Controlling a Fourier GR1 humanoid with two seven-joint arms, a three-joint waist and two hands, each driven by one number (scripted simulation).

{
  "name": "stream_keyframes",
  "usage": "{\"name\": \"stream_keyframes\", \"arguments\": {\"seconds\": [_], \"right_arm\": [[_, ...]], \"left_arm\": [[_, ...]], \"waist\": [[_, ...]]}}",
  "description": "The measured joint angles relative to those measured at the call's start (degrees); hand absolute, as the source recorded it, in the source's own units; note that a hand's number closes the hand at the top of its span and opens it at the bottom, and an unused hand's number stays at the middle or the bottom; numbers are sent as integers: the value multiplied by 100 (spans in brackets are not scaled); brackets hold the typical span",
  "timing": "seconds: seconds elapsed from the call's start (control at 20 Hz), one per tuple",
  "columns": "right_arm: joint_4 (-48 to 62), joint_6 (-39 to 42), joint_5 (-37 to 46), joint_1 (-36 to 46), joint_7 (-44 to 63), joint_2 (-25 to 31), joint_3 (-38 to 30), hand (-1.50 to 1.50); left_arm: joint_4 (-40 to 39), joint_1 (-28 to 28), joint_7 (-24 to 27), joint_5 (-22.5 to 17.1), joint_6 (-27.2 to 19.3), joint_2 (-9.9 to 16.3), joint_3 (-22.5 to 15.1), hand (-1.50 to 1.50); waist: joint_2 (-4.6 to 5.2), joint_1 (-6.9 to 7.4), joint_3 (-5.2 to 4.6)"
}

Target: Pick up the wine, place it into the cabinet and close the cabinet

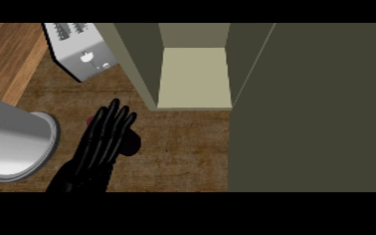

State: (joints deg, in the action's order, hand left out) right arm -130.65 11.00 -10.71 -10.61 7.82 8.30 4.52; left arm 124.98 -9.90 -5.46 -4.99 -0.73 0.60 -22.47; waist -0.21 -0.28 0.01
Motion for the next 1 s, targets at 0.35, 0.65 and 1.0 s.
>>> {"name": "stream_keyframes", "arguments": {"seconds": [0.35,0.65,1.0], "right_arm": [[-621,-13,-399,153,892,177,-231,-150],[-666,-235,-325,432,1330,20,94,-150],[-729,-418,-261,699,1678,17,112,-150]], "left_arm": [[652,-62,-633,225,-560,-48,-773,-150],[944,209,-1068,574,-1216,-52,-1248,-150],[1536,90,-1631,814,-1547,52,-1399,-150]], "waist": [[6,21,-1],[9,22,0],[8,26,-1]]}}
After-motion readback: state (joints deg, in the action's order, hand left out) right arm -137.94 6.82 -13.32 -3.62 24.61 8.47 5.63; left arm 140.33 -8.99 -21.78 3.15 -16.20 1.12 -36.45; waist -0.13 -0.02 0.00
